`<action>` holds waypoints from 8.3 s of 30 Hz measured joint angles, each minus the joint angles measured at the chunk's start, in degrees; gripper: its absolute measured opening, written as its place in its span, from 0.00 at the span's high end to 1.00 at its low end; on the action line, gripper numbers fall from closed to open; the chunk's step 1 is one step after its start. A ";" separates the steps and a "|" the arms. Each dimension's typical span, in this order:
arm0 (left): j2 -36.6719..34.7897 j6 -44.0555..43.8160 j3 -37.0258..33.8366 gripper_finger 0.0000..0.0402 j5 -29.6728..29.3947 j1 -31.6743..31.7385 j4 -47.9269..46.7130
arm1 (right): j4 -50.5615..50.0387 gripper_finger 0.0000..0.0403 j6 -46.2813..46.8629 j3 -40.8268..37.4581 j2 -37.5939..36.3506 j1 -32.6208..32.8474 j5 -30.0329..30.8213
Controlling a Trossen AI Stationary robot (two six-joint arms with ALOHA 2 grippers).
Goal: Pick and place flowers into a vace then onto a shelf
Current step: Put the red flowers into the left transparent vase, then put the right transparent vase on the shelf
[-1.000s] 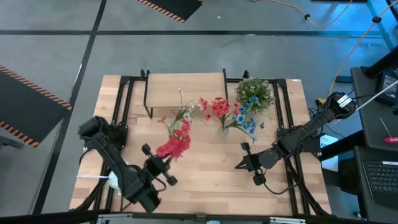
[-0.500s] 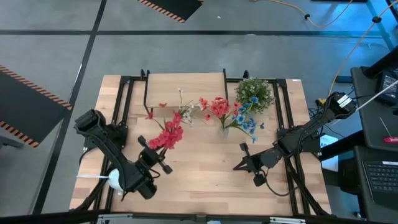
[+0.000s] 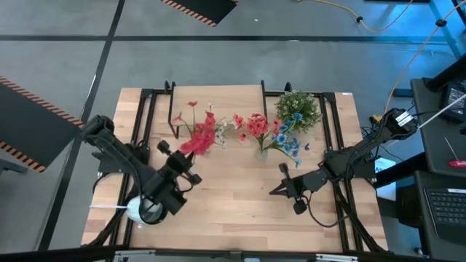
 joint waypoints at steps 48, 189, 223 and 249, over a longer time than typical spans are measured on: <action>-47.24 78.68 -30.87 0.99 35.17 3.07 59.96 | 7.07 1.00 -0.20 0.04 -0.04 -7.30 -0.02; -40.95 80.18 -55.67 0.65 16.47 4.60 109.00 | 7.97 1.00 0.00 0.00 0.00 -7.28 0.11; -46.69 80.22 -55.63 0.87 29.36 -5.35 97.33 | -21.45 1.00 0.76 22.45 0.09 -7.28 3.69; -46.66 83.38 -55.63 0.81 28.99 -5.35 97.30 | -25.09 1.00 30.83 27.94 13.04 10.71 33.08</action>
